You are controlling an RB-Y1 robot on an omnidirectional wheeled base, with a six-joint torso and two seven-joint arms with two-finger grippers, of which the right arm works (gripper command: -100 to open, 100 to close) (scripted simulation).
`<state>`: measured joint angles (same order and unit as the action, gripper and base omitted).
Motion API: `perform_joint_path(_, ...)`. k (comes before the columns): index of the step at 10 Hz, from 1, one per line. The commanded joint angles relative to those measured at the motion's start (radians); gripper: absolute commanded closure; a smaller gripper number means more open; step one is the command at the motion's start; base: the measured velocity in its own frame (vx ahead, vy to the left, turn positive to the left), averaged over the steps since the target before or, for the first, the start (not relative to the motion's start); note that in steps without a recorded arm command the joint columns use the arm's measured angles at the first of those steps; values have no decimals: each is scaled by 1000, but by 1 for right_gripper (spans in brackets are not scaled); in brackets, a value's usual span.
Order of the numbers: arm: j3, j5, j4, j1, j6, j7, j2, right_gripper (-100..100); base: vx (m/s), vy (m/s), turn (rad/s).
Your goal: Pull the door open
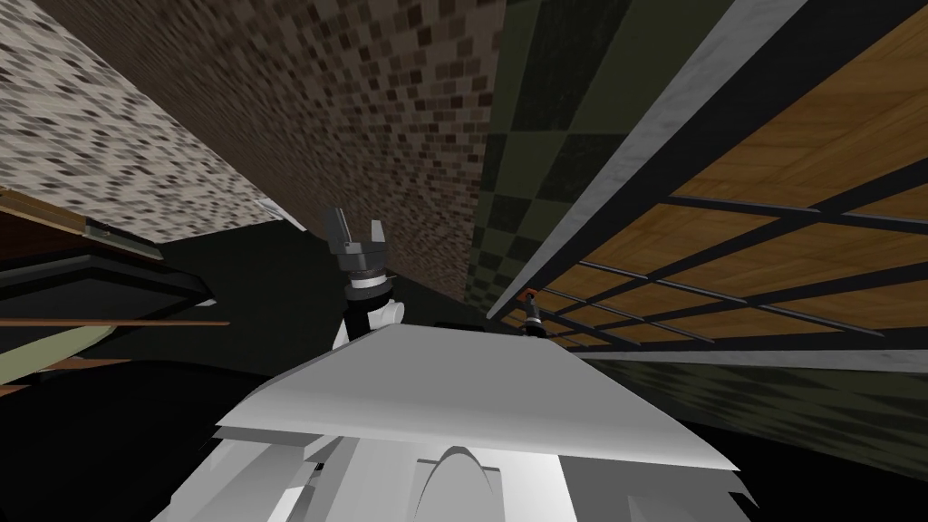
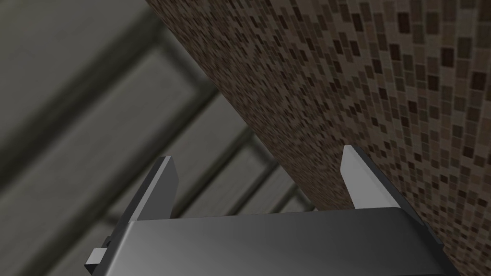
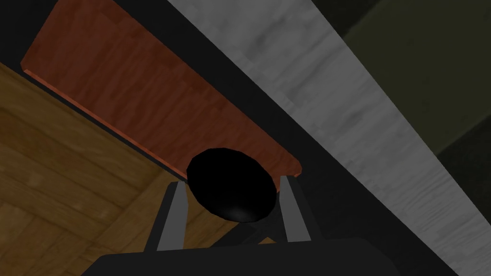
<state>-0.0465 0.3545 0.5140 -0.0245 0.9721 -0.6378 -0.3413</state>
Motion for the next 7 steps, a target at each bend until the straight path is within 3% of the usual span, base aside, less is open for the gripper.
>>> perform_joint_path(1,4,3,1,0,-2,50,2,100,-33,-21,53)
perform_joint_path(7,11,6,4,-2,-7,184,7,100,-29,-11,30)
